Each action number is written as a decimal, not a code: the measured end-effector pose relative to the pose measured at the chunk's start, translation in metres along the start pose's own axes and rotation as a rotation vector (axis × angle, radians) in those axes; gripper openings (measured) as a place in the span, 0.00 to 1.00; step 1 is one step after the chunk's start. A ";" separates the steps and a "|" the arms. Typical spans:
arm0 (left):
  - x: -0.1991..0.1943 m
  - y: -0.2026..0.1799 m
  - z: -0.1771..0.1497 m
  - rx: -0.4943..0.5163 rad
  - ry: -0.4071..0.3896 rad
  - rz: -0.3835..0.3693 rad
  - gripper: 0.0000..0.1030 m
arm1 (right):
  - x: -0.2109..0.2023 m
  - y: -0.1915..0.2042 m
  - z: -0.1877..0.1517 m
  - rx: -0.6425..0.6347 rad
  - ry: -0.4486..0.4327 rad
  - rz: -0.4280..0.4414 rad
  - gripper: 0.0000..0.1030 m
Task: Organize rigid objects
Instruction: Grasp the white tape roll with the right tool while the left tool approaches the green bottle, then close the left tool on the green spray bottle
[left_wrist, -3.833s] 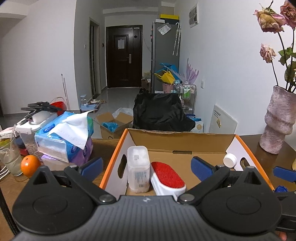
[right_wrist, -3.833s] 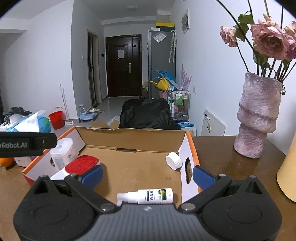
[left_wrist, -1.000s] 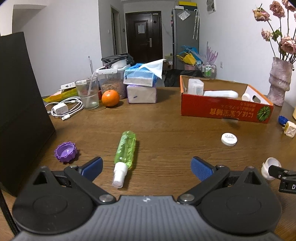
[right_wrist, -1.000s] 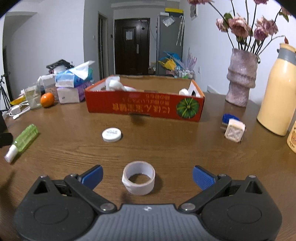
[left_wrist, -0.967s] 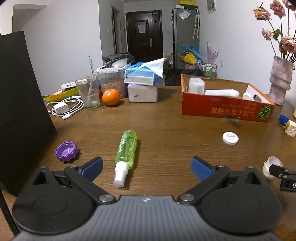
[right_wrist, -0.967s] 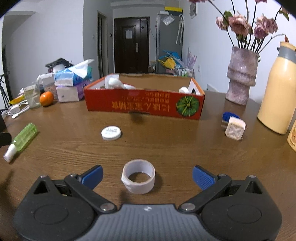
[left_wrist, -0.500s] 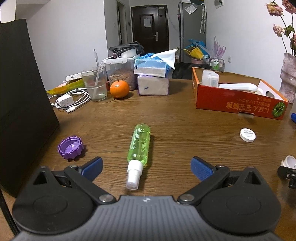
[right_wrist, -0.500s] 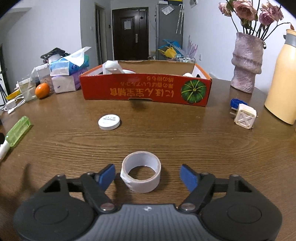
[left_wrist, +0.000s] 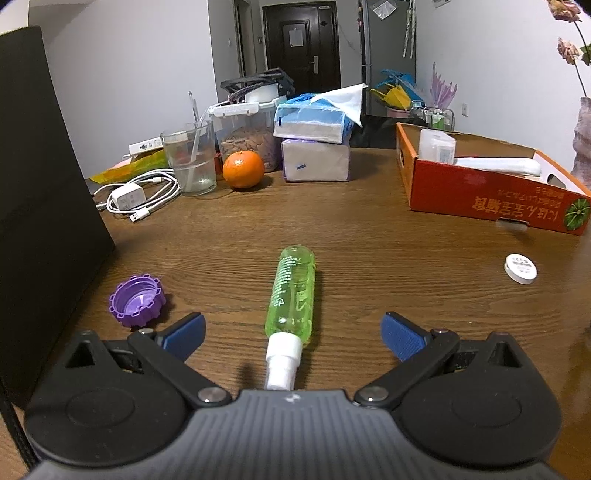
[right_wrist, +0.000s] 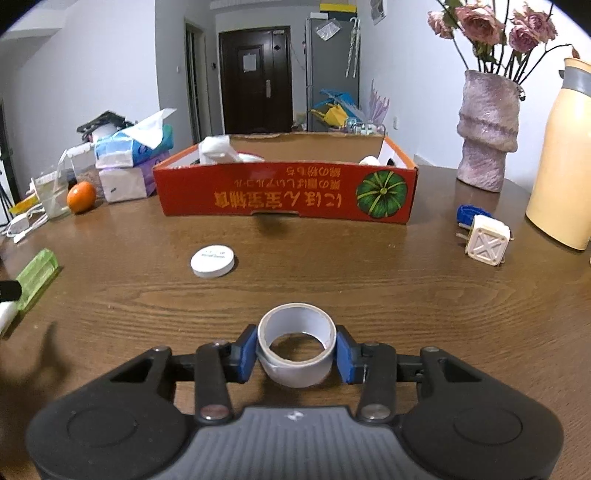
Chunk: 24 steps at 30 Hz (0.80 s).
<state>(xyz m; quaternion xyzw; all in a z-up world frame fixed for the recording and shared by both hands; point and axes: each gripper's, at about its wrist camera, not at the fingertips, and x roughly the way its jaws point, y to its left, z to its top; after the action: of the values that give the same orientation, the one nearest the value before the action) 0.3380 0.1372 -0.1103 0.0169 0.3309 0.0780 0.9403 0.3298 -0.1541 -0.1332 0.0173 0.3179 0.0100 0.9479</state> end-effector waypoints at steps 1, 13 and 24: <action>0.004 0.001 0.000 -0.002 0.004 -0.001 1.00 | -0.001 -0.001 0.001 0.004 -0.009 0.000 0.41; 0.036 0.007 0.005 -0.039 0.029 -0.023 0.87 | -0.009 -0.003 0.001 0.014 -0.061 -0.007 0.41; 0.057 0.007 0.012 -0.044 0.057 -0.063 0.39 | -0.009 -0.009 0.002 0.044 -0.084 -0.016 0.41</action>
<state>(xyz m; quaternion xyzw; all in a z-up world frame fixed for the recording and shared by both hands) 0.3886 0.1531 -0.1355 -0.0163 0.3563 0.0560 0.9325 0.3243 -0.1633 -0.1268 0.0358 0.2780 -0.0052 0.9599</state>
